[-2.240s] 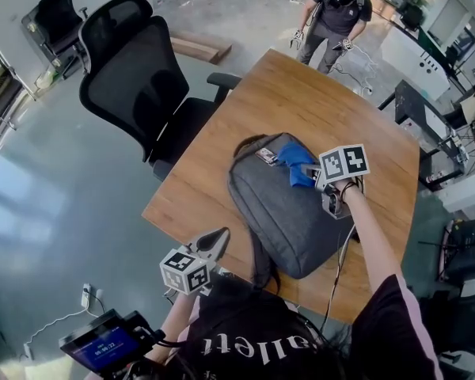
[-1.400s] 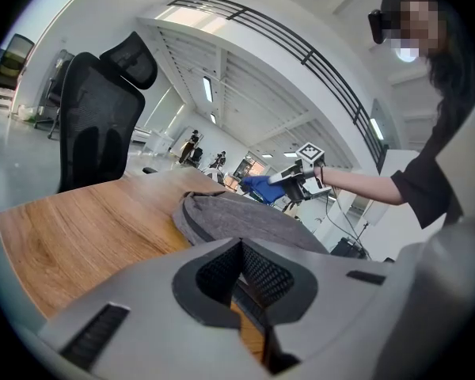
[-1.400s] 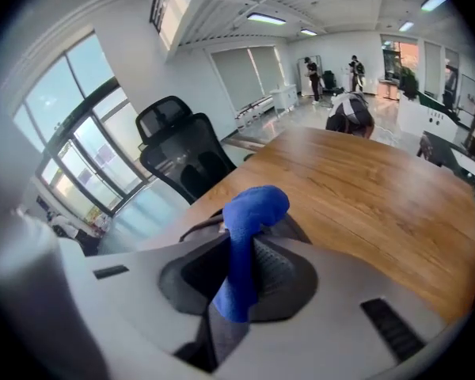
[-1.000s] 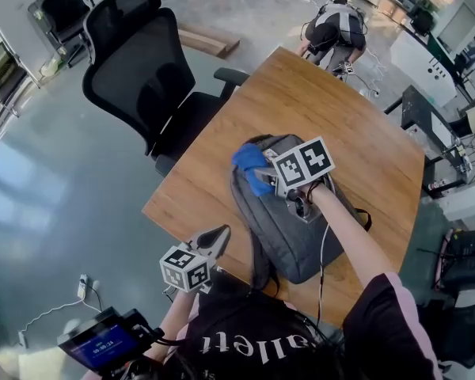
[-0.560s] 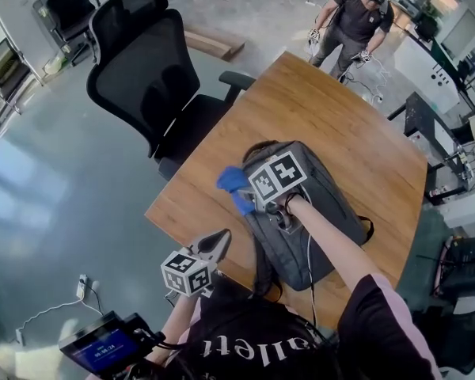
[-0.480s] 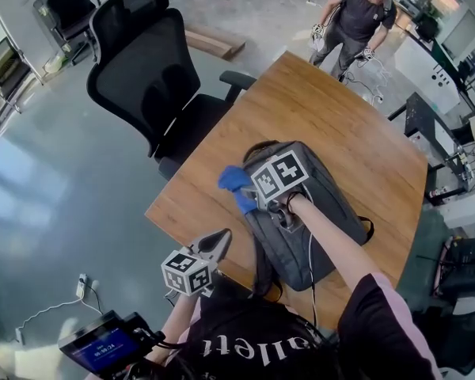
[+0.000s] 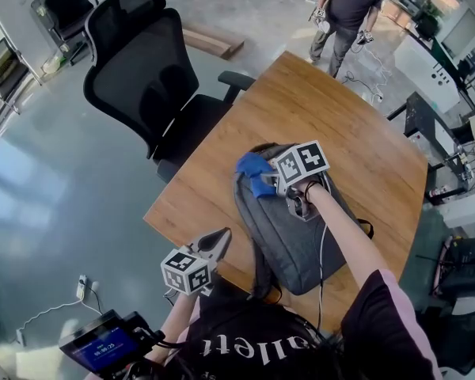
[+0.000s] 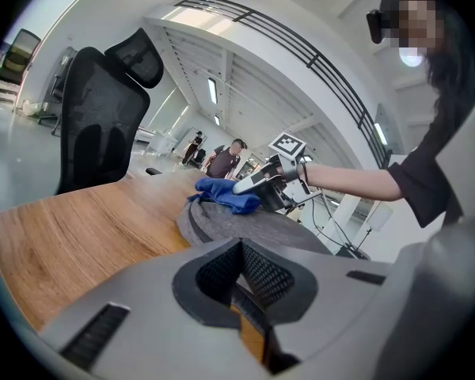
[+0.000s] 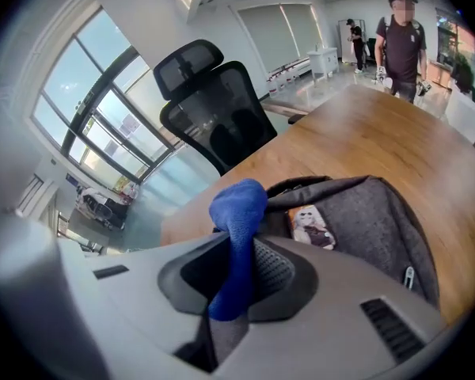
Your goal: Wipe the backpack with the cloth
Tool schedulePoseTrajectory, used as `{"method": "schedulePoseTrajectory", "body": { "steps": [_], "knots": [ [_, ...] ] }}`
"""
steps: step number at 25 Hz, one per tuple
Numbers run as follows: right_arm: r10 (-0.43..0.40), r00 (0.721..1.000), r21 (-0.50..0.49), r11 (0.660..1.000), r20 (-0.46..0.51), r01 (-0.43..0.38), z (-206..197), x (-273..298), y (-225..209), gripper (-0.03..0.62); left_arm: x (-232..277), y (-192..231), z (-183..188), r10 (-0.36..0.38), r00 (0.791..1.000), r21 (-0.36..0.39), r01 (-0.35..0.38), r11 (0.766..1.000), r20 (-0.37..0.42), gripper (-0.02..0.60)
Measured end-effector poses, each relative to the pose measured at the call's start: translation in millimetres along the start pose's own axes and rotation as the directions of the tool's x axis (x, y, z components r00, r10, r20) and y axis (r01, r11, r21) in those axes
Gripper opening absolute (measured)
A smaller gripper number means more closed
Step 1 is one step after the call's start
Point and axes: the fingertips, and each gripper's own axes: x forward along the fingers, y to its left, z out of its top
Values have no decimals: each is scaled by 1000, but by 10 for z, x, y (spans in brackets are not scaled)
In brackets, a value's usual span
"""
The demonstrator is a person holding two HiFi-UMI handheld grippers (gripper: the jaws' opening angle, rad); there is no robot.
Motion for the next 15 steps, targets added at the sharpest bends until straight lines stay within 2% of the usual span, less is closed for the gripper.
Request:
{"method": "schedulePoseTrajectory", "body": {
  "steps": [5,9,11,15],
  "knots": [
    [-87,996,73,994,31,84,70,-230,-502,69,3,15,23,9,1000,-3,-9,1000,2,0],
    [-175,983,146,975,52,166,88,-447,-997,69,20,52,30,13,1000,-2,-13,1000,1,0],
    [-177,982,205,966,73,159,92,-526,-1184,69,51,77,22,9,1000,-1,-9,1000,-3,0],
    [-148,976,341,936,157,87,118,-695,-1354,69,66,64,25,1,1000,5,-1,1000,-13,0]
  ]
}}
